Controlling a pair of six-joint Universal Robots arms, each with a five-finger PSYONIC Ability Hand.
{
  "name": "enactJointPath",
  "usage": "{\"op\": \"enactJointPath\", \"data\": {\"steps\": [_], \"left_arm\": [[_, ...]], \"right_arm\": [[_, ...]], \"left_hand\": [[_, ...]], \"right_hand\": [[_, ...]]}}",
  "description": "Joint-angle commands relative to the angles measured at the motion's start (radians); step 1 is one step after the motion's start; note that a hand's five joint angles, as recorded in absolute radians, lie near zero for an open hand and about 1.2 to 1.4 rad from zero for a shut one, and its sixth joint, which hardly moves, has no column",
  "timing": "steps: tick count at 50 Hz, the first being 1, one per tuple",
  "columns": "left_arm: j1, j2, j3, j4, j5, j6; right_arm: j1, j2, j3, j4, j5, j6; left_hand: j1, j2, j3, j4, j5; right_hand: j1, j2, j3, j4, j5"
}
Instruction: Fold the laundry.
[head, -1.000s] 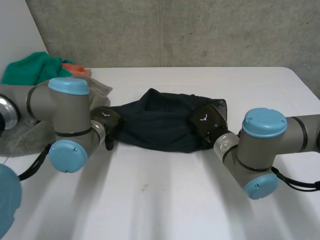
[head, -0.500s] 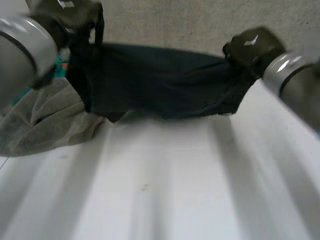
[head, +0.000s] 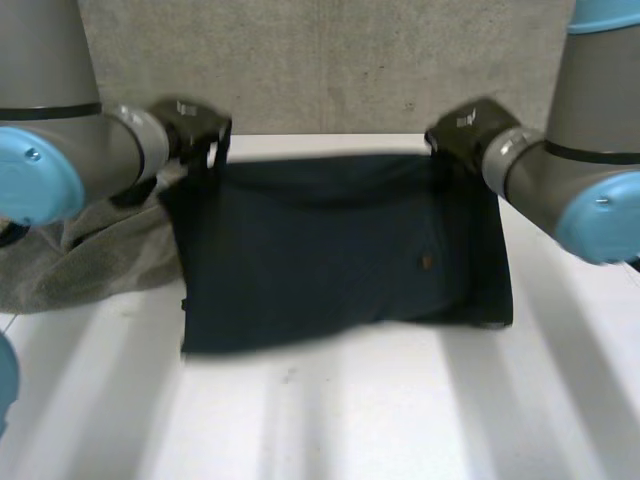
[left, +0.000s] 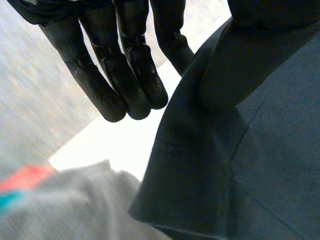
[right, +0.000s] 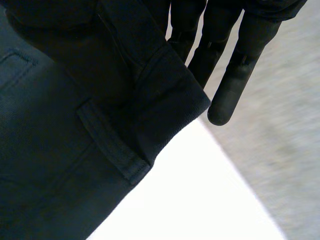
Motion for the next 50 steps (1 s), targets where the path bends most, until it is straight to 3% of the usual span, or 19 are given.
{"op": "enactJointPath", "data": {"steps": [1,5,9,12,16,28,34,46,50], "left_arm": [[-0.006,0.029,0.215,0.420,-0.008,0.067],[-0.003,0.139,0.099,0.723,-0.022,0.035],[-0.005,0.228,-0.076,0.872,-0.011,-0.007],[-0.008,0.256,-0.164,0.885,0.007,-0.021],[-0.006,0.262,-0.277,0.851,0.003,-0.022],[-0.043,0.135,-0.581,0.666,-0.175,-0.016],[-0.077,0.086,-0.679,0.568,-0.175,-0.019],[-0.151,0.247,-0.913,0.344,-0.083,-0.001],[-0.164,0.316,-1.008,0.249,-0.076,0.037]], "right_arm": [[0.013,0.036,-0.163,-0.464,0.117,-0.006],[0.008,-0.019,-0.117,-0.693,0.105,0.057],[0.016,-0.035,-0.051,-0.837,0.060,0.082],[0.017,-0.033,-0.019,-0.836,0.036,0.079],[0.016,-0.009,0.025,-0.812,0.016,0.080],[-0.013,0.185,0.171,-0.631,-0.044,0.073],[-0.036,0.220,0.286,-0.560,-0.055,-0.005],[-0.044,-0.108,0.628,-0.203,-0.052,-0.108],[-0.052,-0.217,0.736,-0.053,-0.053,-0.211]], "left_hand": [[0.224,0.196,0.211,0.197,0.245],[0.224,0.196,0.211,0.197,0.245],[0.224,0.196,0.211,0.197,0.245],[0.224,0.196,0.211,0.197,0.245],[0.224,0.196,0.211,0.197,0.245],[0.224,0.196,0.211,0.197,0.245],[0.224,0.196,0.211,0.197,0.245],[0.224,0.196,0.211,0.197,0.245],[0.224,0.196,0.211,0.197,0.245]], "right_hand": [[0.292,0.227,0.209,0.198,0.212],[0.292,0.227,0.209,0.198,0.212],[0.292,0.227,0.209,0.198,0.212],[0.292,0.227,0.209,0.198,0.212],[0.292,0.227,0.209,0.198,0.212],[0.292,0.227,0.209,0.198,0.212],[0.292,0.227,0.209,0.198,0.212],[0.292,0.227,0.209,0.198,0.212],[0.292,0.227,0.209,0.198,0.212]]}}
